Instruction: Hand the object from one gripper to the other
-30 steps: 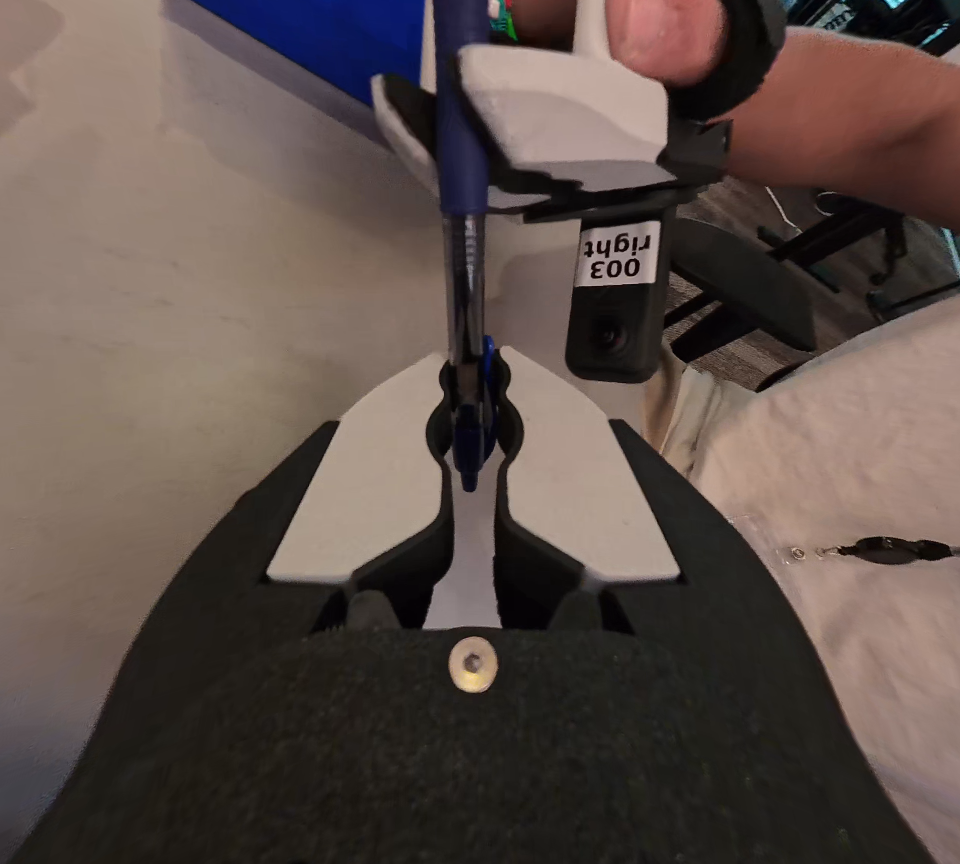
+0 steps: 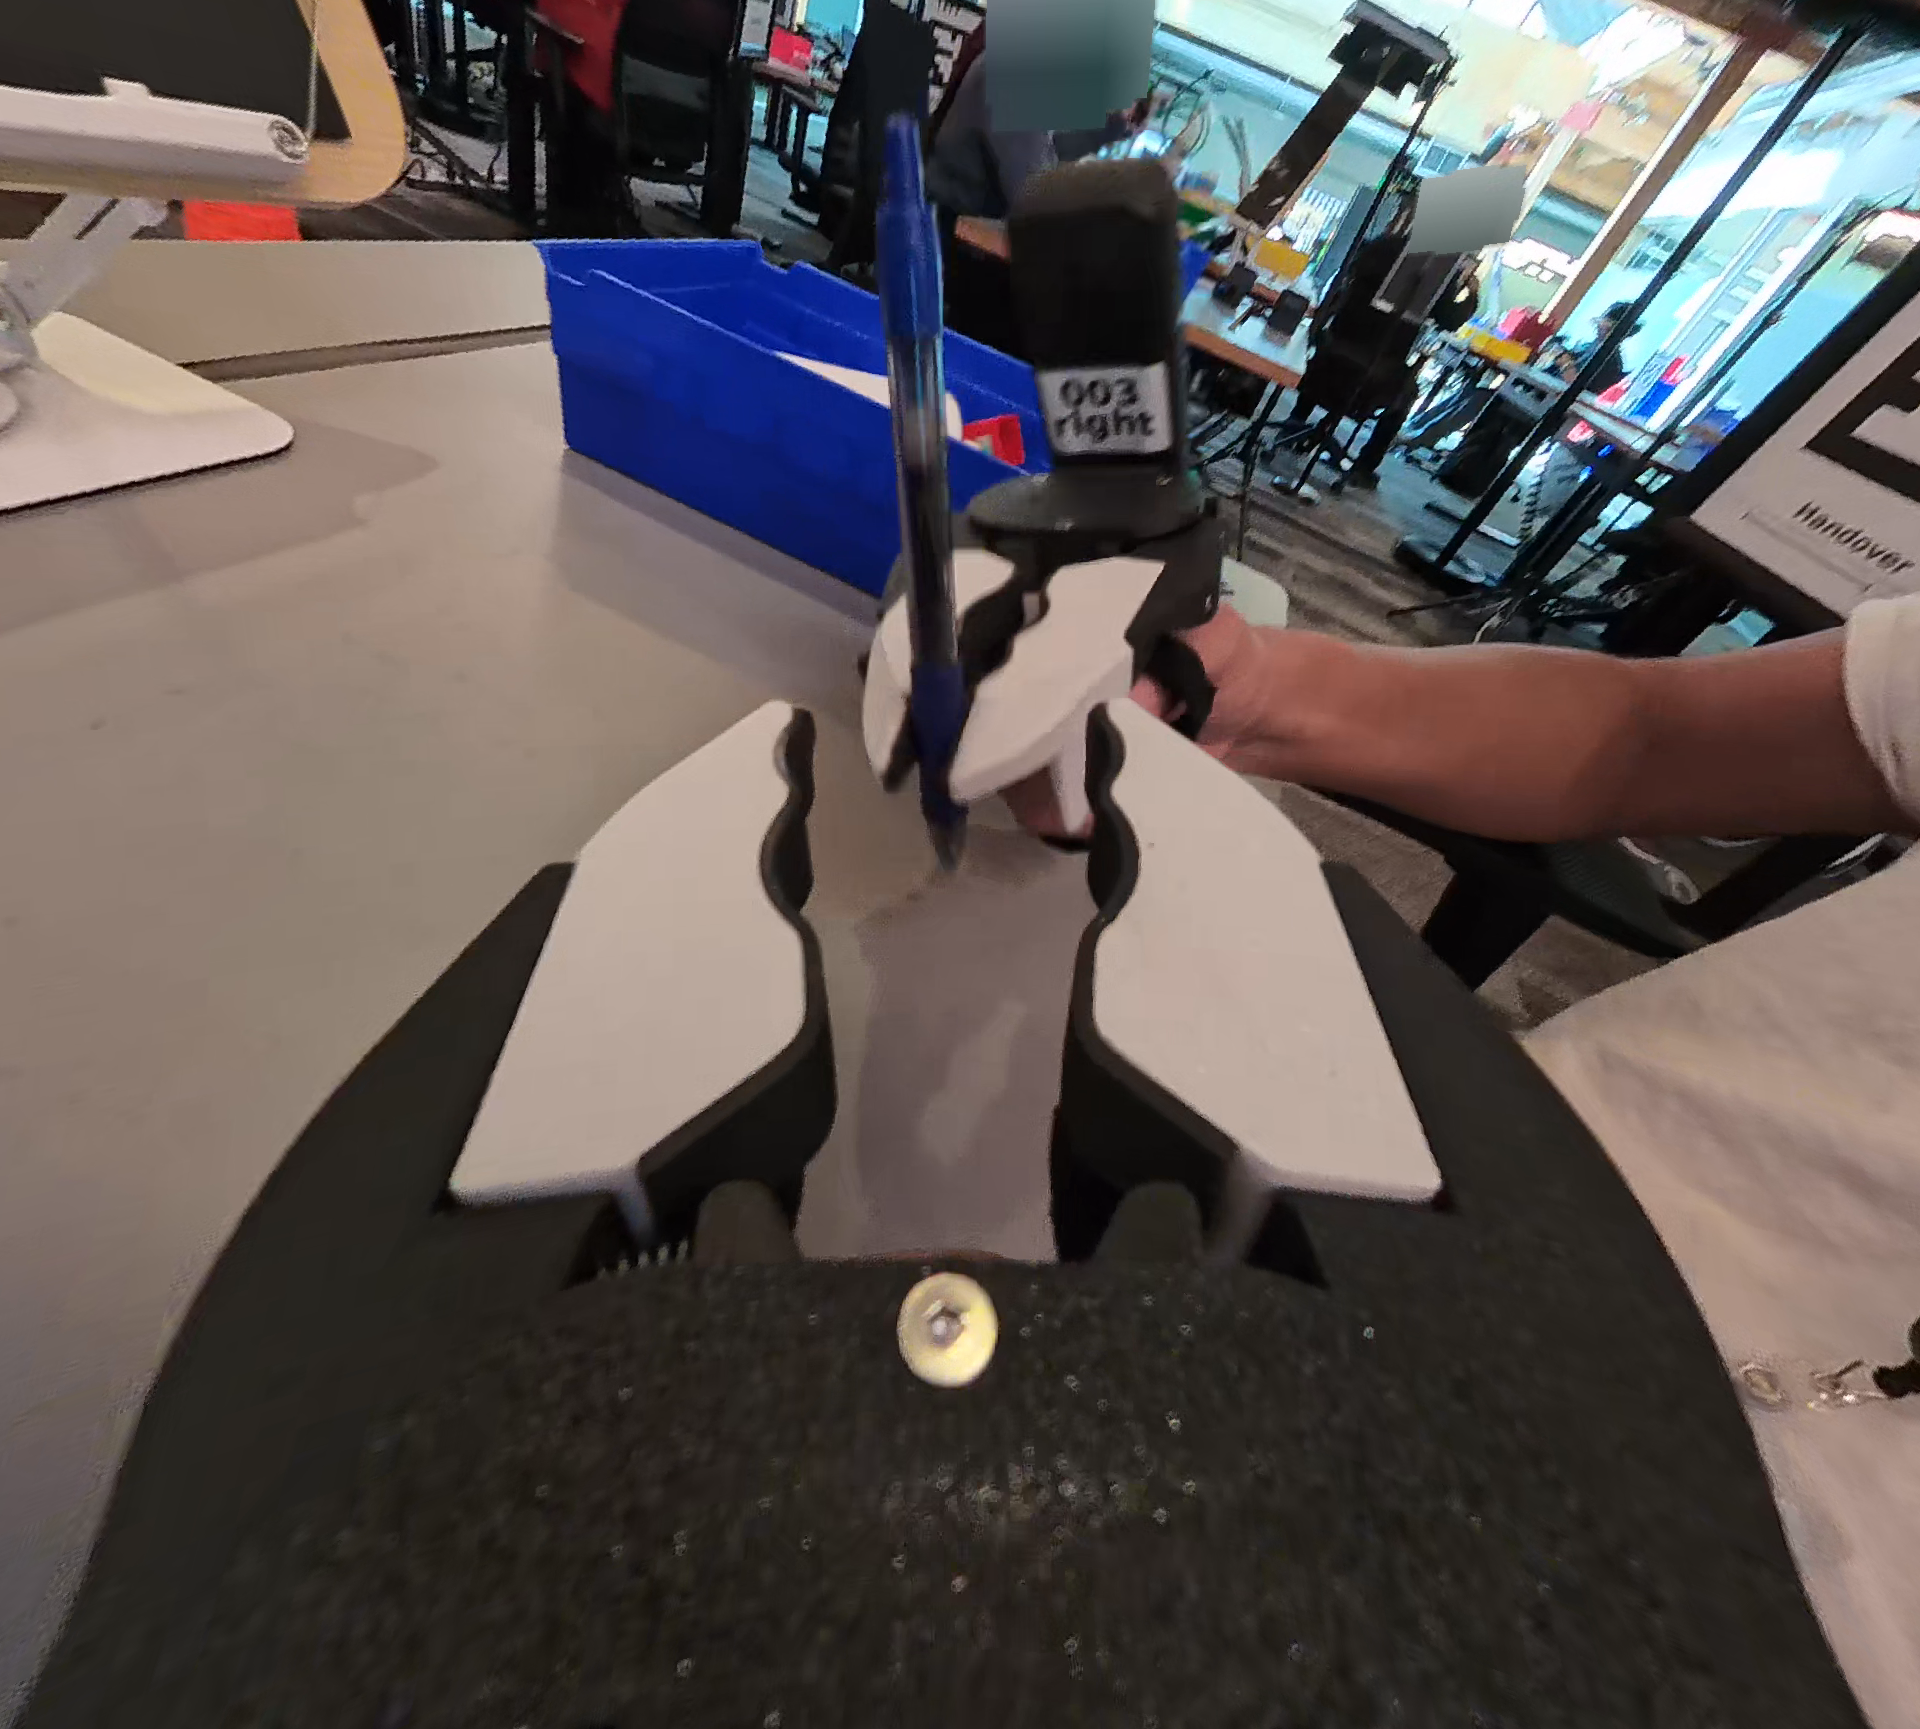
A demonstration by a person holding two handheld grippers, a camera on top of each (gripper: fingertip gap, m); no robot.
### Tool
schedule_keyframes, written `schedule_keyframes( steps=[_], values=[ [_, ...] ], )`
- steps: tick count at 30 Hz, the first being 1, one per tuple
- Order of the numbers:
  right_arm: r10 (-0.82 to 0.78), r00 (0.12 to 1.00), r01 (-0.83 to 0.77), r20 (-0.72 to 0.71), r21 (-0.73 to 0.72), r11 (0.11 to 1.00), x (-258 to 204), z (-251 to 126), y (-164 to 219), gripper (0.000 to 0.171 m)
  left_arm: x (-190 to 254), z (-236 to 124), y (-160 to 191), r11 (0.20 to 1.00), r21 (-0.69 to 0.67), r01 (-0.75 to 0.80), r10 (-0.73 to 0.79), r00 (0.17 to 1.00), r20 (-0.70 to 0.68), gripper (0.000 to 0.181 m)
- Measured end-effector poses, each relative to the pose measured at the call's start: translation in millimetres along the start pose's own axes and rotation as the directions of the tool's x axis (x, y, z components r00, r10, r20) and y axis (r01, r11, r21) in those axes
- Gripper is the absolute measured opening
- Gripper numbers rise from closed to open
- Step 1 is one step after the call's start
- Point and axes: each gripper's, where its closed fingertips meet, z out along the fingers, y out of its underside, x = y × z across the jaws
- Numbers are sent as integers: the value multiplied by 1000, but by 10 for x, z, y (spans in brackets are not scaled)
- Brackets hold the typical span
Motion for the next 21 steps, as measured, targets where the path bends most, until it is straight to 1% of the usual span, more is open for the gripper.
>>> schedule_keyframes(
  steps=[2,4,5,8,10,15,16,18,19,21],
  values=[
    [101,989,-100,109,-13,995,-100,37,62,11,10,29,-2,999,8,31,-31,999,-24,46],
    [198,959,-196,204,-31,980,-189,68,102,11,36,70,13,998,14,60,-60,997,-56,42],
    [230,945,-224,232,-53,973,-216,84,138,11,45,92,31,998,7,70,-70,995,-66,39],
    [229,944,-213,239,-92,973,-230,125,233,11,48,154,91,998,-27,62,-64,996,-67,33],
    [235,936,-218,263,-93,971,-275,136,233,11,29,179,128,997,-49,53,-56,997,-52,12],
    [215,953,-202,212,-79,976,-180,138,255,12,-21,182,150,991,-69,113,-116,992,-47,10],
    [200,961,-189,194,-73,979,-153,131,260,15,-32,176,154,990,-69,123,-126,991,-48,10],
    [143,980,-134,140,-70,988,-95,97,279,31,-98,155,159,987,-60,150,-152,988,-24,10],
    [84,992,-77,94,-76,994,-47,74,297,40,-125,139,157,983,-55,174,-175,984,-21,10],
    [-114,992,110,-53,-81,991,99,17,307,56,-211,92,121,972,-14,236,-237,972,0,10]
  ],
)
